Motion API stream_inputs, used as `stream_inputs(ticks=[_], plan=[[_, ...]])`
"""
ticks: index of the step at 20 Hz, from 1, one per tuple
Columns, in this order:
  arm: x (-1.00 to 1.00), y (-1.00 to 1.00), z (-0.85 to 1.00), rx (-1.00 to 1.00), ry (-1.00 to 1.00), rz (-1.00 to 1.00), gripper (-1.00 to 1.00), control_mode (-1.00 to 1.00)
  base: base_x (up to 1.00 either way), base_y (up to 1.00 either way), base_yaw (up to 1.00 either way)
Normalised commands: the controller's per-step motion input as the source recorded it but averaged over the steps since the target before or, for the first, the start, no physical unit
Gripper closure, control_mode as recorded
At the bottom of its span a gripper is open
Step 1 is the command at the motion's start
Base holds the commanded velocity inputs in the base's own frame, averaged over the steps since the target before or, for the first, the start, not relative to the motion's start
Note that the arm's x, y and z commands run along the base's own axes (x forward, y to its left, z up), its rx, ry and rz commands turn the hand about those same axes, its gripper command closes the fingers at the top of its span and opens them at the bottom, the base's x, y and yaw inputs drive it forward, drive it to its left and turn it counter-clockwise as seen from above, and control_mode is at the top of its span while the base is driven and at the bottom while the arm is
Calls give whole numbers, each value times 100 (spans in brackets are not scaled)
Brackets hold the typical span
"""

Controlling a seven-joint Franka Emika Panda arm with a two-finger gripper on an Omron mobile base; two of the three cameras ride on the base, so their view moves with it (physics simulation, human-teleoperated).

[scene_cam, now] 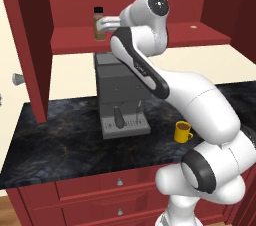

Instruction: Pick the cinnamon and honey bottle from the cabinet and place them next to the mug.

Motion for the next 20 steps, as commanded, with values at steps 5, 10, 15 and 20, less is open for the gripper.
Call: stream_inputs(ticks=[5, 10, 15, 20], plan=[[1, 0, -7, -4, 0, 0, -100, -100, 0, 0, 0], [3, 1, 0, -3, 0, 0, -100, -100, 0, 0, 0], [29, 7, 0, -2, 0, 0, -100, -100, 0, 0, 0], [32, 12, 0, 0, 0, 0, -100, -100, 0, 0, 0]])
